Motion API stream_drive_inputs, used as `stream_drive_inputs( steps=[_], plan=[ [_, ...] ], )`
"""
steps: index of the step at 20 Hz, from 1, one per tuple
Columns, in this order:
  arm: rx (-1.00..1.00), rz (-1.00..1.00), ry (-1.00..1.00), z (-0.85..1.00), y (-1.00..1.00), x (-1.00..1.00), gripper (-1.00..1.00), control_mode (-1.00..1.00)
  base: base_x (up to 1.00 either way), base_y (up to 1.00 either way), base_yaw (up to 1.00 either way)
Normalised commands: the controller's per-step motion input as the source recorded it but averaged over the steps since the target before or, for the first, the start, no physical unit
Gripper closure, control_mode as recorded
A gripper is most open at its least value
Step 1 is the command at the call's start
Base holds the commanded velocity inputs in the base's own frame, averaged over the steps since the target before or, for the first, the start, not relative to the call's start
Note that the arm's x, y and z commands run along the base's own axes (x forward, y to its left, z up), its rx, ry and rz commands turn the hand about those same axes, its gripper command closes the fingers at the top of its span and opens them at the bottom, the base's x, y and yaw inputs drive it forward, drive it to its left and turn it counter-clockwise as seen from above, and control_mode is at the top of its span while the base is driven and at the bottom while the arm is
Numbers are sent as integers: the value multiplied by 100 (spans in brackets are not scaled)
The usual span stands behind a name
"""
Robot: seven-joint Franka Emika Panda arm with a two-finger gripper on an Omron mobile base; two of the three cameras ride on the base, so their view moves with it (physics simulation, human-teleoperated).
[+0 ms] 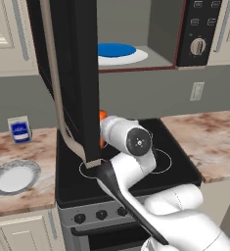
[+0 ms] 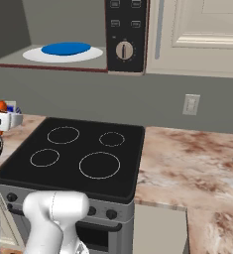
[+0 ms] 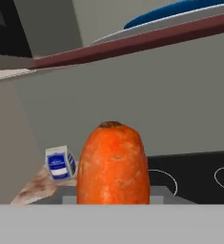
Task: Pick the carrot from the counter and place it in the microwave. Then turn on the microwave.
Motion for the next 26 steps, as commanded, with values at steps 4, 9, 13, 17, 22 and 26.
stream_drive_inputs(
  steps=[4,9,13,17,22,26],
  plan=[
    [0,0,-9,59,-35,-27,100,-100,0,0,0],
    [1,0,-4,55,-25,-24,100,-100,0,0,0],
    [0,0,-1,56,-16,-3,100,-100,0,0,0],
    [0,0,0,68,-6,0,100,-100,0,0,0],
    [0,0,0,58,-9,0,100,-100,0,0,0],
    [0,0,0,31,-14,0,100,-100,0,0,0]
  ],
)
